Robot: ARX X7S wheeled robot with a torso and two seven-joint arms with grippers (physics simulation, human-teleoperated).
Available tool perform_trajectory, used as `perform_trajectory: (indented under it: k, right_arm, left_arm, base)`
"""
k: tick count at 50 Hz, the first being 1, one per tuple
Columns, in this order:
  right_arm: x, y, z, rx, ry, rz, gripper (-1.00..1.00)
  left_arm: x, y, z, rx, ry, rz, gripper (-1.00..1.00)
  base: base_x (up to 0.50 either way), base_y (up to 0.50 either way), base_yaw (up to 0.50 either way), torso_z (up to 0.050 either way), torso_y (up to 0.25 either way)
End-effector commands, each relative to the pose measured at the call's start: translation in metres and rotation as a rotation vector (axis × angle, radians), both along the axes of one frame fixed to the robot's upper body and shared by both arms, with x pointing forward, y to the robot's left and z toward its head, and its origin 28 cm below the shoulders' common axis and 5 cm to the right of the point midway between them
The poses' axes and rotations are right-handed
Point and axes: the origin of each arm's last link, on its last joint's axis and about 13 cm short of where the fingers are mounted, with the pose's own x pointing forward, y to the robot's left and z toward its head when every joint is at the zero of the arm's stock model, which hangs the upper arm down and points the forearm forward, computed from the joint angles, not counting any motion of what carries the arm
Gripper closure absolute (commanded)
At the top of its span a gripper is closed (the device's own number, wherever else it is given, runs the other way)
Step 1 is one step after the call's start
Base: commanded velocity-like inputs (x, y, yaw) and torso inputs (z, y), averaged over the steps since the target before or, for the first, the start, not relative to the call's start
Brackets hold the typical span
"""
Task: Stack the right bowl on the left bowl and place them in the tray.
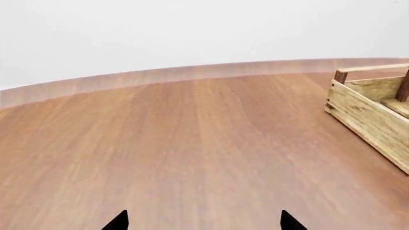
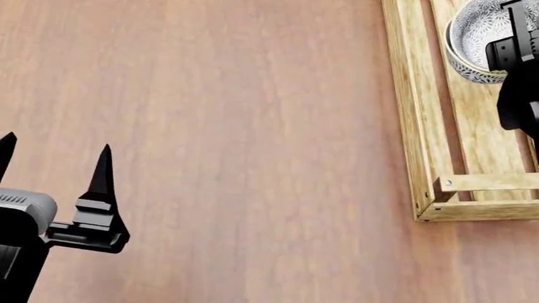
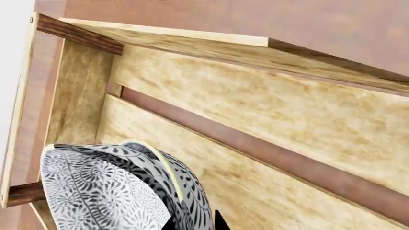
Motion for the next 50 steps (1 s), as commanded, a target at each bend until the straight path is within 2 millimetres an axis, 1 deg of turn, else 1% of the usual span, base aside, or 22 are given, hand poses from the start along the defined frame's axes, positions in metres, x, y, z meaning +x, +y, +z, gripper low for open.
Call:
perform_trajectory:
  k: [1,13,23,33,36,40,41,45,50]
  right_arm:
    - [-0.0006,-0.0030,0.0090,-0.003,-0.035,-0.011,1.00]
    - [0.0003,0.0011,0.0122,-0.030,0.008,-0.013,1.00]
    - [0.0012,0.0031,0.0120,-0.044,-0.001,-0.009,1.00]
    - [0.0022,0.0047,0.0074,-0.058,-0.021,0.000,1.00]
    - [0.0022,0.0050,0.0095,-0.064,-0.035,0.005,1.00]
    - [0.0023,0.0055,0.0100,-0.067,-0.040,0.007,1.00]
    - [0.0024,0.0058,0.0097,-0.068,-0.041,0.008,1.00]
    - [0.0025,0.0064,0.0096,-0.069,-0.039,0.011,1.00]
    - [0.0021,0.0057,0.0145,-0.075,-0.048,0.010,1.00]
  left_arm:
    - [-0.0004,0.0003,0.0007,-0.011,-0.006,-0.006,-1.00]
    - [-0.0005,0.0008,-0.0007,-0.017,-0.005,-0.002,-1.00]
    - [-0.0003,0.0008,-0.0015,-0.020,-0.005,-0.002,-1.00]
    - [0.0004,0.0007,-0.0038,-0.006,0.002,0.004,-1.00]
    - [0.0011,-0.0001,-0.0055,0.016,0.008,0.014,-1.00]
    - [0.0005,-0.0001,-0.0045,0.004,0.000,0.002,-1.00]
    - [-0.0001,0.0003,-0.0039,-0.026,-0.003,-0.008,-1.00]
    - [0.0012,0.0009,-0.0050,-0.028,0.023,-0.007,-1.00]
    - [0.0010,0.0006,-0.0044,-0.026,0.024,-0.012,-1.00]
  base:
    - [0.00,0.00,0.00,0.000,0.000]
    - [0.00,0.00,0.00,0.000,0.000]
    - [0.00,0.00,0.00,0.000,0.000]
    - [0.00,0.00,0.00,0.000,0.002]
    - [0.00,0.00,0.00,0.000,-0.211]
    - [0.00,0.00,0.00,0.000,-0.238]
    - [0.00,0.00,0.00,0.000,0.000]
    - [0.00,0.00,0.00,0.000,0.000]
    - [0.00,0.00,0.00,0.000,0.250]
